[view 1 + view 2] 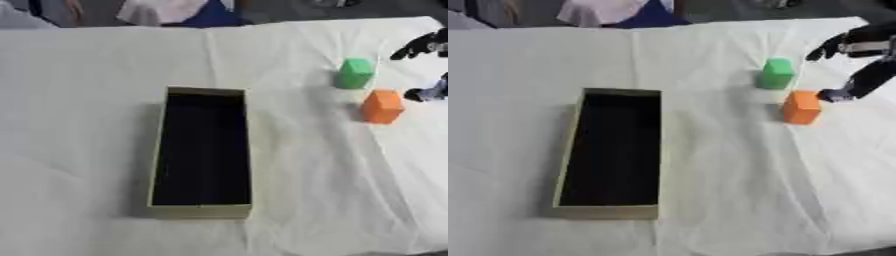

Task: Pick up objects on the table and place them in the box.

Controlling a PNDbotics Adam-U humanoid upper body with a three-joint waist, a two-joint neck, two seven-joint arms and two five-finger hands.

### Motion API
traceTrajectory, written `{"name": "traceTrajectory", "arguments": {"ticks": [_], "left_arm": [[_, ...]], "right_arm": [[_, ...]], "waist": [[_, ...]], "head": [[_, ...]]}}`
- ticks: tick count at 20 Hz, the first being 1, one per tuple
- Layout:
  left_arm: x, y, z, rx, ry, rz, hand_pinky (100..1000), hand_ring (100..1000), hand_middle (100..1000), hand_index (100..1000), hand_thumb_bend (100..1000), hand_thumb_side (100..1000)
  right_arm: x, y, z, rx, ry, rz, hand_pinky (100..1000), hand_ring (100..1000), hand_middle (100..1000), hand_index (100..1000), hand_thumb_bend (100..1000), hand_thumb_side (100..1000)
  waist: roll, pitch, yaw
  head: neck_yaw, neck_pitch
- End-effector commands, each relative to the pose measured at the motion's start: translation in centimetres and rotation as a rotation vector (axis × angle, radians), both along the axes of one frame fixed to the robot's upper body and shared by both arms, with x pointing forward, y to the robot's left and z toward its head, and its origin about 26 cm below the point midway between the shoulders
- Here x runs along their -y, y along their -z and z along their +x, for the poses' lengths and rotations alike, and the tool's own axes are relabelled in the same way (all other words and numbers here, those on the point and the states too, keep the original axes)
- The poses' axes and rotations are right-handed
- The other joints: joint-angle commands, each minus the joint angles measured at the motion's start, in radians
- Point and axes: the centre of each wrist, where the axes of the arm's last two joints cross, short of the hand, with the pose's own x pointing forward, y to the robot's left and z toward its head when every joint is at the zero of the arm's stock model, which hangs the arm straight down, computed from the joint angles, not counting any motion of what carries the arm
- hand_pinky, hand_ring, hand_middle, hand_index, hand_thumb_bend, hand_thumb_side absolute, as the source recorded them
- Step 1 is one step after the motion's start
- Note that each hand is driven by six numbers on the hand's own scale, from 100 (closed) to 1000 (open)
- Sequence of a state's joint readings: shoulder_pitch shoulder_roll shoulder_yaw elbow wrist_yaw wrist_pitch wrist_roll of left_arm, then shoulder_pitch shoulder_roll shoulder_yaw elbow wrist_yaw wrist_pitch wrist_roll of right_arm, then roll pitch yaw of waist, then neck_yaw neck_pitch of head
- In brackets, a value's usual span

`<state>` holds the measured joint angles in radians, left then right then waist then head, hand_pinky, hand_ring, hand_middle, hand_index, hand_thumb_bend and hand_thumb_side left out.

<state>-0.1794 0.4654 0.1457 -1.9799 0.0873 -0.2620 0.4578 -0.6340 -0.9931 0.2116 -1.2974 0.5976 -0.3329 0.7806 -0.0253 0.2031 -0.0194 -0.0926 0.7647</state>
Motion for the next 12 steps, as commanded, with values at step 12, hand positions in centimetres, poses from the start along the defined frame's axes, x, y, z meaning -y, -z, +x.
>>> {"name": "traceTrajectory", "arguments": {"ticks": [12], "left_arm": [[0.2,-0.9,-0.2,0.026,0.01,0.013,732,806,768,899,361,960]], "right_arm": [[1.0,0.0,0.7,-0.038,0.031,-0.038,913,925,918,1000,319,535]], "waist": [[0.006,-0.011,0.011]], "head": [[0.031,0.005]]}}
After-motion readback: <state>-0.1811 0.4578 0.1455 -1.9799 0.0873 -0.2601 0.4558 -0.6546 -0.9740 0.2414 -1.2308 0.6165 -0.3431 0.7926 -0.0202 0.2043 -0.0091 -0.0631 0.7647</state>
